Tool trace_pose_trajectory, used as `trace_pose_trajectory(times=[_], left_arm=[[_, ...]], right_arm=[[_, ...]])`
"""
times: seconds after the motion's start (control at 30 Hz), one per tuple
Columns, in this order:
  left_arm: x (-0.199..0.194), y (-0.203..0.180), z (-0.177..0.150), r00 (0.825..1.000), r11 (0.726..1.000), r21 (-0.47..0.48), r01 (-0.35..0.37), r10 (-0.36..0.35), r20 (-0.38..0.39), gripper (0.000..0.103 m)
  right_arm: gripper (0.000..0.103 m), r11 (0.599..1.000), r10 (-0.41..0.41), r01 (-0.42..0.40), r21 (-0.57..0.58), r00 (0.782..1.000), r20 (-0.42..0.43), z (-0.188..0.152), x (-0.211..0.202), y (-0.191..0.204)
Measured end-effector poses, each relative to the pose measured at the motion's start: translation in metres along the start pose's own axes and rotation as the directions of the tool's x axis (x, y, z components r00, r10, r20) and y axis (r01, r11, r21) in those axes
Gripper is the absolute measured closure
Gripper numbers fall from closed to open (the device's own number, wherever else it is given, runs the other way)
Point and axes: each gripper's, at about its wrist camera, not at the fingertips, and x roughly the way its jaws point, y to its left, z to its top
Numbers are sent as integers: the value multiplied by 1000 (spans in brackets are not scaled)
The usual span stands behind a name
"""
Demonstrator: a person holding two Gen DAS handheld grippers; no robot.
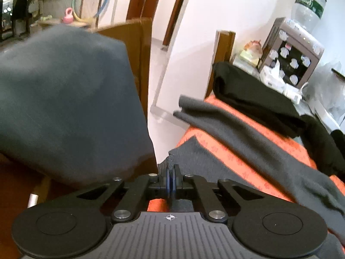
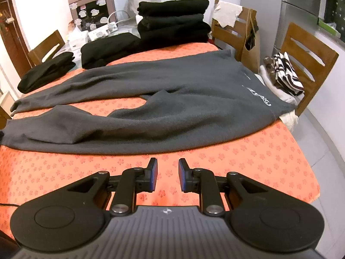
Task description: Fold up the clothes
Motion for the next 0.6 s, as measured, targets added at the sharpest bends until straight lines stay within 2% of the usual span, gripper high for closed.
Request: trace_pose_trajectory(times=[0.23,0.33,0.43,0.5,0.6], left_arm=[[-71,5,14,997,999,35,-14,11,82,99],[-97,14,10,996,997,57,-50,46,72,99],[-116,26,0,995,993,74,-96,94,26,99],[-127,30,-12,993,985,129,-118,118,6,99],[-134,23,-27,990,958,253,-138,139,12,98]], right_arm=[[78,999,29,-29,-28,1000,0,9,10,7],[78,998,44,-44,-35,999,5,12,14,10],[78,998,58,-58,-37,998,5,14,18,12],[78,997,66,-66,-42,998,4,16,21,13],[77,996,80,-80,-45,997,1,18,26,14]])
